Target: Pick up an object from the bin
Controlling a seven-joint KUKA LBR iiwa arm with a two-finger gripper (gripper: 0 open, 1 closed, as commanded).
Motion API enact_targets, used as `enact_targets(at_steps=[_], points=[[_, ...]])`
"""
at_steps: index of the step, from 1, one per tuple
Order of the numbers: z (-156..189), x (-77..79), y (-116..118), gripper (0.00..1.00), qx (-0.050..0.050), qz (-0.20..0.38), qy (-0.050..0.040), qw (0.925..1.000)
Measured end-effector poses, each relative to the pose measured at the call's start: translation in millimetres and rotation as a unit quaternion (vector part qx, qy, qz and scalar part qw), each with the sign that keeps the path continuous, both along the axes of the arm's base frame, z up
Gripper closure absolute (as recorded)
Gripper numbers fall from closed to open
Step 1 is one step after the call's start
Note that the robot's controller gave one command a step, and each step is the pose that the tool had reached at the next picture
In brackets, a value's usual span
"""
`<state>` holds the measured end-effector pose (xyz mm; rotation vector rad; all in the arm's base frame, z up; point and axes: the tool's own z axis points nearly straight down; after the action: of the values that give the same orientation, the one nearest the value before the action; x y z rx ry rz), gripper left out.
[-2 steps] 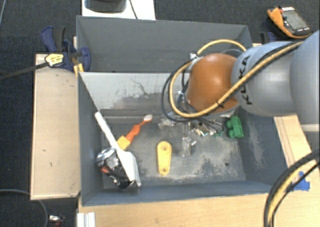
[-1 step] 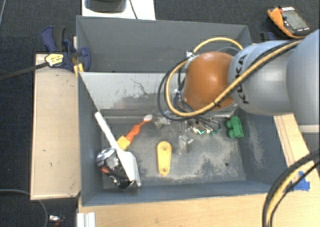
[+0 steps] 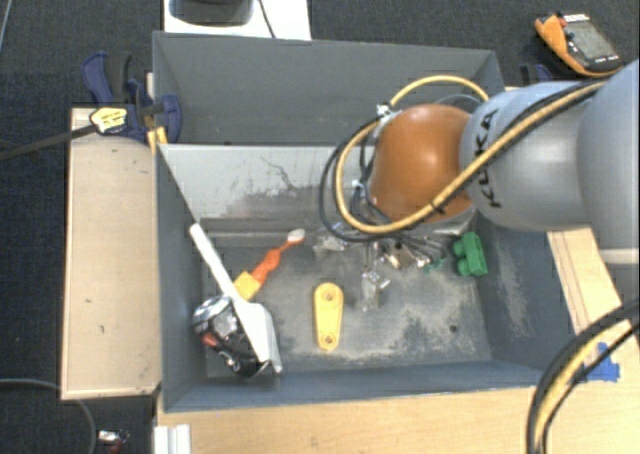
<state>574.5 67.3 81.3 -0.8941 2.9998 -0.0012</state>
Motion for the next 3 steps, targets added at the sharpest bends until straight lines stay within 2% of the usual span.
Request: enact_targets(at_steps=[1,2,3], points=[[-8.8,-7.7,13.9,0.00,-0.001,0.079,-0.0015,0.9969],[-9.8,-16.7,12.9,0.00,0.001,0.053,-0.0020,0.9986],[-10.1,-21.9,8.2,0.00,0.001,-0.019,-0.0011,0.9998]])
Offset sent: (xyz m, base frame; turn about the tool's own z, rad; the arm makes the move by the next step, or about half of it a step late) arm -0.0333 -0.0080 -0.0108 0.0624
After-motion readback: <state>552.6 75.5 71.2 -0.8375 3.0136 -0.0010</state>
